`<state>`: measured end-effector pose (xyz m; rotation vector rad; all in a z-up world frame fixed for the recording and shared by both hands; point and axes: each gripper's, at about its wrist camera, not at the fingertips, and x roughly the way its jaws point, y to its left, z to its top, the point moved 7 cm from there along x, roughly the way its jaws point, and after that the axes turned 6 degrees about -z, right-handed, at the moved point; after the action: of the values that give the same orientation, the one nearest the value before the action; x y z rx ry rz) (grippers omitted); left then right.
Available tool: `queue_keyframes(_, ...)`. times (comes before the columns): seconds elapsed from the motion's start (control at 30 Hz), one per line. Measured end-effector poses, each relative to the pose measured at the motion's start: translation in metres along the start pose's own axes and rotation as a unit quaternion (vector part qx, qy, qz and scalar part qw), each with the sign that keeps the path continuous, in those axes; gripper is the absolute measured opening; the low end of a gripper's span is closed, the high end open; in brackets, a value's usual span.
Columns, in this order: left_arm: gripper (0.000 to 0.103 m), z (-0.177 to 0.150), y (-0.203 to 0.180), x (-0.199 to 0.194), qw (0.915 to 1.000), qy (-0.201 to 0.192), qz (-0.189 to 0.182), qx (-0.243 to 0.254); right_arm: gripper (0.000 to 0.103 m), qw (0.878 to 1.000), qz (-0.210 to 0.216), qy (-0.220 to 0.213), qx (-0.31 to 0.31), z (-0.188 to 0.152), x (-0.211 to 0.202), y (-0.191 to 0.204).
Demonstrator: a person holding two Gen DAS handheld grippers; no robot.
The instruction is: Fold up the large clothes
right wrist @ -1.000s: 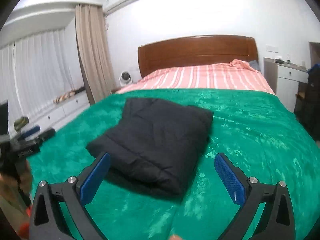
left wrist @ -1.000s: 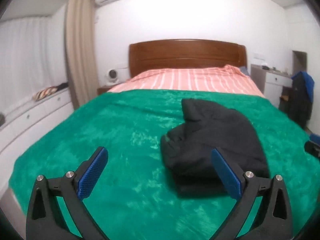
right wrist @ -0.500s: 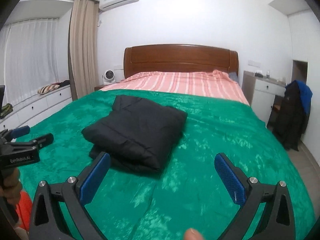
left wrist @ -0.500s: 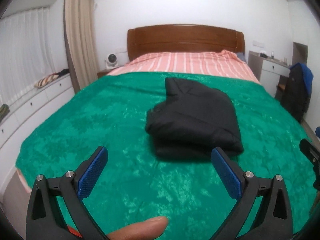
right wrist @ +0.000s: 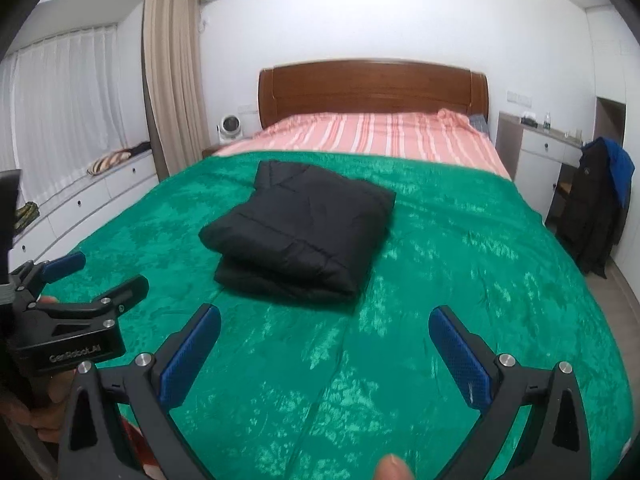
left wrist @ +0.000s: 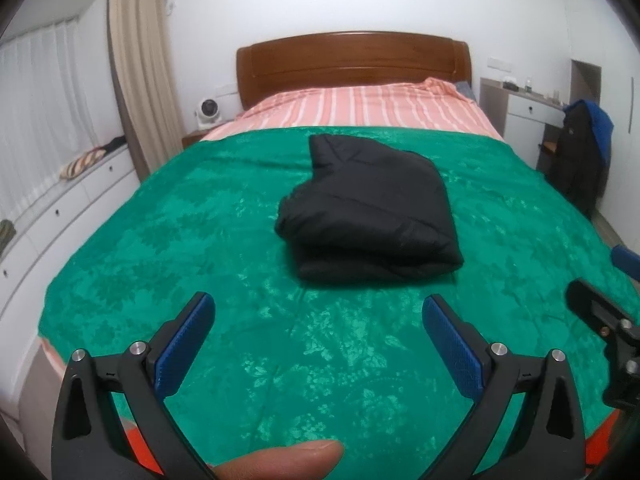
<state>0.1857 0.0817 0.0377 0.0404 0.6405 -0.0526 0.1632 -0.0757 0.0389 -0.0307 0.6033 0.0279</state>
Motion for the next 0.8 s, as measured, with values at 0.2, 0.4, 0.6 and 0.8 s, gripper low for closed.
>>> queue_keyframes(0.2, 0.103, 0.005, -0.004, -0.014, 0.9999, -0.006, -0.012, 0.004, 0.103, 0.999, -0.031, 0.019, -0.002, -0.001, -0.006, 0.001)
queue_keyframes(0.4, 0.103, 0.007, -0.008, -0.017, 0.9997, 0.009, -0.005, 0.02, 0.103, 0.998, -0.041, 0.039, -0.002, -0.001, -0.015, 0.001)
queue_keyframes(0.6, 0.103, 0.005, -0.005, -0.021, 0.9998, 0.01, -0.005, 0.017, 0.103, 0.997, -0.056, 0.042, -0.018, -0.001, -0.024, 0.004)
queue_keyframes(0.8, 0.103, 0.004, -0.002, -0.02, 0.9997, 0.015, 0.005, 0.016, 0.103, 0.997, -0.062, 0.045, -0.027, -0.004, -0.028, 0.007)
